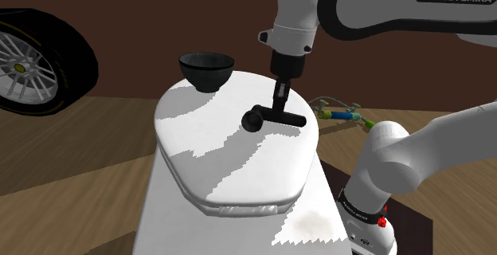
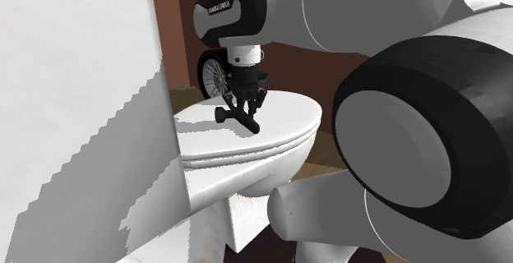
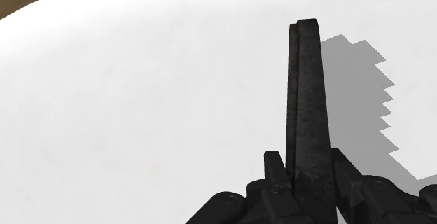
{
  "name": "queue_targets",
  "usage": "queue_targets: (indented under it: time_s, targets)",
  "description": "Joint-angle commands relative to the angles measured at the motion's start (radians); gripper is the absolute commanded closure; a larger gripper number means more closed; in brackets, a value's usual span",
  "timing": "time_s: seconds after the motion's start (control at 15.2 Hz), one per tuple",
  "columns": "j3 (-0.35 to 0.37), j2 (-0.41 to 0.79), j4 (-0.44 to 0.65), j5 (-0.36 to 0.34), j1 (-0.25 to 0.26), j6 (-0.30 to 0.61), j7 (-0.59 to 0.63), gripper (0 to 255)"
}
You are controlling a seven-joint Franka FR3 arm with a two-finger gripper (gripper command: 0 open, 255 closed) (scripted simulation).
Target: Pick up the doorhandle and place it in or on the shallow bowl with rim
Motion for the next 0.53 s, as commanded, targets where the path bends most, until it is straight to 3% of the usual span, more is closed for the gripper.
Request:
queue_targets:
  time_s: [0.0, 0.46]
  targets:
    - [-0.002, 0.003, 0.014, -0.002, -0.001, -0.012, 0.0, 255]
    - [-0.014, 0.026, 0.123, -0.015, -0.008, -0.097, 0.004, 255]
